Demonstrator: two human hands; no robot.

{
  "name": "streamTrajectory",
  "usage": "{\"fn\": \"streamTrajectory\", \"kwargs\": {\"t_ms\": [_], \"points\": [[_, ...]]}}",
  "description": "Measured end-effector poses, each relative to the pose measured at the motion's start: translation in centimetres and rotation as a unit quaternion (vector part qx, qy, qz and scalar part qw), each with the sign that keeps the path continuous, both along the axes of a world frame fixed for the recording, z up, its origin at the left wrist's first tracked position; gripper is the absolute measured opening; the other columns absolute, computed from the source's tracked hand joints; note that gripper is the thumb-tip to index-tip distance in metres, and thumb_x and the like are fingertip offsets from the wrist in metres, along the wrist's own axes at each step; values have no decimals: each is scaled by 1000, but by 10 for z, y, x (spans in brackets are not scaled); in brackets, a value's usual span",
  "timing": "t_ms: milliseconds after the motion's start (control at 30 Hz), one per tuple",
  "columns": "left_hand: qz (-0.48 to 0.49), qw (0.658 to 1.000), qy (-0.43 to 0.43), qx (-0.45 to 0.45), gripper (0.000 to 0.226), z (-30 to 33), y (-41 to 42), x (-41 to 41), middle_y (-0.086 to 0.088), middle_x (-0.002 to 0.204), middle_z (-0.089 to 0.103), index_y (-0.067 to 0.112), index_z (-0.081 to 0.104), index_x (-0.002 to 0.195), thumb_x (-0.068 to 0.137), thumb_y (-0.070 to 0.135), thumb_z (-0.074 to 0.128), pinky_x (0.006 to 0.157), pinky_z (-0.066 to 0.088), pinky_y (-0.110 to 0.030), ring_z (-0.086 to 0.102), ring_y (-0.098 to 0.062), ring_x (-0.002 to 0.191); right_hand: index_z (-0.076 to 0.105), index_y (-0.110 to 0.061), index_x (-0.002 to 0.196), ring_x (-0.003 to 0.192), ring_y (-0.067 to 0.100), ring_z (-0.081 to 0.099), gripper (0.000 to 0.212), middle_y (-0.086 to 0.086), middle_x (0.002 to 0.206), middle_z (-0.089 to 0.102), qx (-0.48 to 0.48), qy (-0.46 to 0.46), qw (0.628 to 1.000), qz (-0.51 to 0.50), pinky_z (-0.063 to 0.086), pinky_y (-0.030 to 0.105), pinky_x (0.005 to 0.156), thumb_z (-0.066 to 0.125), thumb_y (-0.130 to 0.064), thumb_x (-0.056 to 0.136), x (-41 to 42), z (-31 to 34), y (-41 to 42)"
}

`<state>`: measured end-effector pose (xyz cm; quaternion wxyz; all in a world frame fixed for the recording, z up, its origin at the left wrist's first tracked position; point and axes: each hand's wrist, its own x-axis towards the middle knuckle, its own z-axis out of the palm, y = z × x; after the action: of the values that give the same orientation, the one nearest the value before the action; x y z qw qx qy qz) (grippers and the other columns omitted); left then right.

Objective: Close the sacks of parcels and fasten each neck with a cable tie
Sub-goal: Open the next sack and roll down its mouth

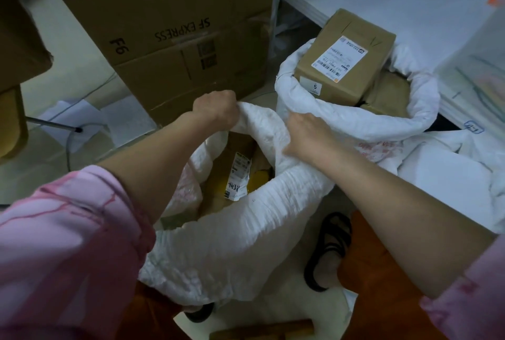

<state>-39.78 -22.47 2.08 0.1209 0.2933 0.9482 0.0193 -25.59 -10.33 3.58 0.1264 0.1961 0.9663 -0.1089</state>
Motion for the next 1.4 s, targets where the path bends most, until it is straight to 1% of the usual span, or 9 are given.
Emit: {"fn": "streamTrajectory", "kwargs": {"t_ms": [133, 300, 500, 667, 933, 967, 1067, 1133, 1400], "points": [[36, 997, -62, 10, 16, -1, -2, -4, -6, 94, 57, 13, 54, 104, 95, 19, 42, 71, 44, -33, 56, -22, 86, 28, -16, 60, 58, 13, 37, 43, 1, 65, 34, -2, -3, 999, -43, 24, 23, 47, 54, 8, 85, 2, -22, 16], [149, 965, -187, 107, 29, 3, -21, -22, -6, 75, 46, 9, 48, 73, 100, 14, 37, 57, 35, -22, 43, -12, 64, 64, 3, 86, 92, 27, 61, 7, 14, 91, 62, -125, -41, 985, -110, 52, 36, 78, 59, 2, 82, 9, -31, 59], [102, 993, -12, 56, 55, 22, -11, 15, -11, 119, 48, 12, 44, 125, 83, 39, 67, 73, 47, -35, 55, -28, 99, 61, 0, 78, 66, 19, 50, 10, 12, 70, 54, -298, -74, 940, -147, 42, 27, 65, 57, 5, 86, 8, -21, 58], [-128, 971, -151, -136, 70, 32, -10, 102, 3, 99, 62, 21, 58, 103, 60, 74, 69, 65, 45, -27, 58, -15, 85, 53, -5, 85, 59, 11, 46, 17, 8, 73, 49, -557, 11, 744, -370, 40, 19, 52, 47, 8, 93, 19, -25, 63], [-287, 945, 147, -51, 21, -8, -82, 173, -1, 74, 59, 13, 62, 92, 73, 4, 65, 43, 25, -26, 55, -19, 52, 52, 1, 85, 61, 13, 43, 19, 11, 79, 49, -658, 224, 438, -570, 43, 19, 45, 38, 8, 95, 43, -37, 65], [-307, 936, 173, -8, 17, -13, -95, 179, -1, 67, 55, 11, 63, 81, 68, 0, 63, 40, 20, -23, 49, -19, 42, 55, 4, 91, 63, 15, 47, 14, 13, 82, 52, -623, 235, 488, -564, 46, 21, 45, 41, 9, 93, 46, -38, 63], [-298, 925, 229, 52, 21, -24, -116, 187, -3, 59, 49, 10, 57, 67, 72, -2, 40, 39, 18, -20, 41, -20, 34, 59, 3, 114, 84, 25, 57, 28, 14, 101, 57, -306, 167, 874, -337, 51, 37, 71, 57, -4, 87, 56, -27, 50], [-278, 926, 247, 62, 23, -23, -115, 190, -3, 58, 49, 11, 56, 65, 72, -1, 38, 40, 18, -20, 41, -20, 35, 52, -18, 128, 115, 25, 49, 47, 6, 127, 48, -116, 75, 990, -34, 45, 39, 93, 63, -5, 83, 68, -12, 26], [-238, 918, 283, 145, 19, -25, -120, 219, -2, 57, 47, 13, 55, 63, 73, 1, 43, 40, 17, -20, 42, -19, 35, 58, -11, 60, 69, 25, 49, 26, 5, 73, 54, 174, 205, 869, 416, 25, 27, 52, 79, 3, 55, 121, -2, -59]]}}
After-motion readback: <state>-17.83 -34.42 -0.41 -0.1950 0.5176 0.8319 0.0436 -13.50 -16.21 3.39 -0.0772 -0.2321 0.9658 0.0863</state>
